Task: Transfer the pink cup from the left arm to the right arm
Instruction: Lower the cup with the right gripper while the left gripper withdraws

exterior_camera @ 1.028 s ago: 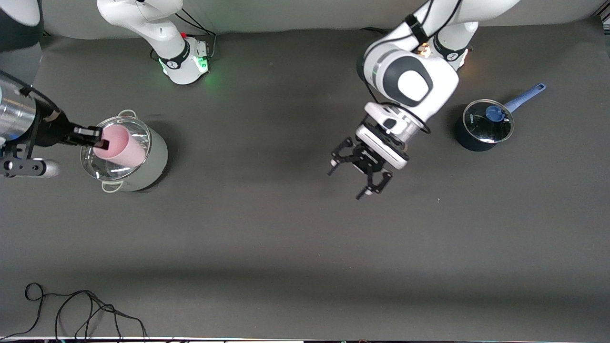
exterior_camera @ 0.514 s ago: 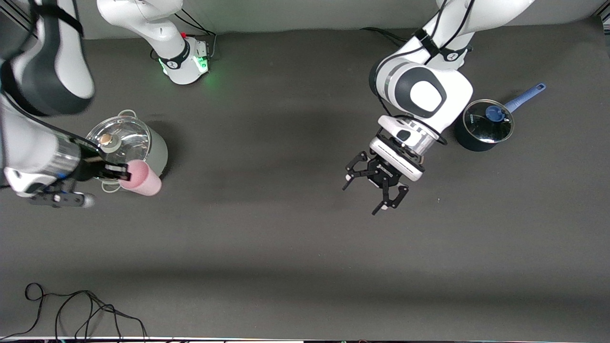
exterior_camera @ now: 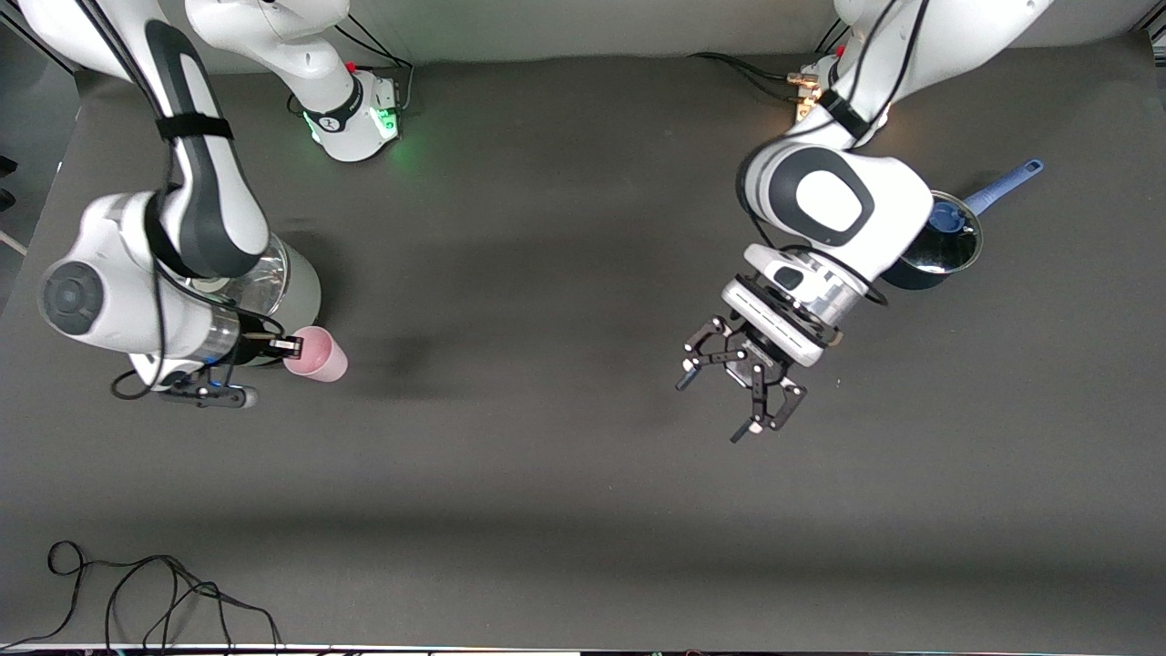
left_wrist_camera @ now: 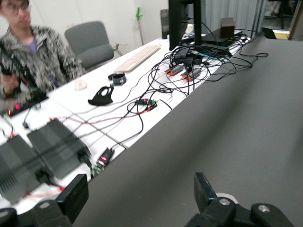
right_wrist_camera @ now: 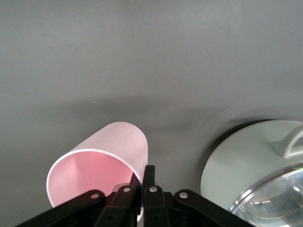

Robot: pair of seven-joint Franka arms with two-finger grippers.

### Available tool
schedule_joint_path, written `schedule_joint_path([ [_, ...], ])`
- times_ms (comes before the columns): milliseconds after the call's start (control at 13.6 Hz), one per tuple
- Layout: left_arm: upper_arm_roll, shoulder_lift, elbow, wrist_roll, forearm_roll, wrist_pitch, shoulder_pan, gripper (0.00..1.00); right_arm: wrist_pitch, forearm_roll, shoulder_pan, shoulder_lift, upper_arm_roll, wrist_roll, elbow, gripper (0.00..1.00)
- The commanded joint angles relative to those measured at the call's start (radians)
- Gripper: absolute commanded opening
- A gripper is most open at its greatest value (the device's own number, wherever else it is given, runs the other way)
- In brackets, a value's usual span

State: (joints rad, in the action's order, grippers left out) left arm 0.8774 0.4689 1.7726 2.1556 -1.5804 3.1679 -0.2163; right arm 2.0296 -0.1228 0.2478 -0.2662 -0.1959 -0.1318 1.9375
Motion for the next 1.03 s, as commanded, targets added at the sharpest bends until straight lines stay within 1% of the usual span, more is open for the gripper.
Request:
schedule_joint_path([
  [0,-0.024,-0.007,0.013,0.001,0.084,-0.055,-0.012,0.99,0.07,-0.001,0.005,-0.068,-0.005,0.017,0.008,0.0],
  [147,-0.028,-0.007,0.014,-0.054,0.164,-0.065,-0.014,0.99,0.13,-0.001,0.005,-0.126,-0.005,0.017,0.008,0.0],
  [294,-0.038,-0.012,0.014,-0.139,0.255,-0.095,-0.012,0.99,0.181,-0.001,0.004,-0.165,-0.005,0.017,0.014,0.0],
  [440,-0.078,-0.021,0.019,-0.341,0.424,-0.173,-0.011,0.99,0.204,-0.001,0.004,-0.182,-0.005,0.027,0.015,0.0],
  [514,-0.101,-0.035,0.021,-0.475,0.53,-0.212,-0.011,0.99,0.202,-0.001,0.002,-0.18,-0.005,0.031,0.015,0.09],
  [587,-0.116,-0.045,0.021,-0.585,0.615,-0.259,-0.011,0.99,0.193,-0.001,0.001,-0.165,-0.005,0.043,0.015,0.53],
  [661,-0.141,-0.061,0.021,-0.673,0.678,-0.307,-0.011,0.99,0.169,-0.003,-0.007,-0.133,-0.007,0.044,0.014,0.99],
  [807,-0.19,-0.093,0.021,-0.794,0.77,-0.412,-0.011,0.99,0.062,-0.001,-0.015,-0.04,-0.011,0.038,0.003,1.0],
  [881,-0.218,-0.111,0.021,-0.868,0.822,-0.471,-0.011,0.99,0.004,-0.001,-0.012,0.02,-0.025,0.032,-0.006,1.0],
  [954,-0.239,-0.124,0.019,-0.973,0.892,-0.53,-0.011,0.99,-0.064,0.0,-0.009,0.066,-0.034,0.032,-0.023,1.0],
])
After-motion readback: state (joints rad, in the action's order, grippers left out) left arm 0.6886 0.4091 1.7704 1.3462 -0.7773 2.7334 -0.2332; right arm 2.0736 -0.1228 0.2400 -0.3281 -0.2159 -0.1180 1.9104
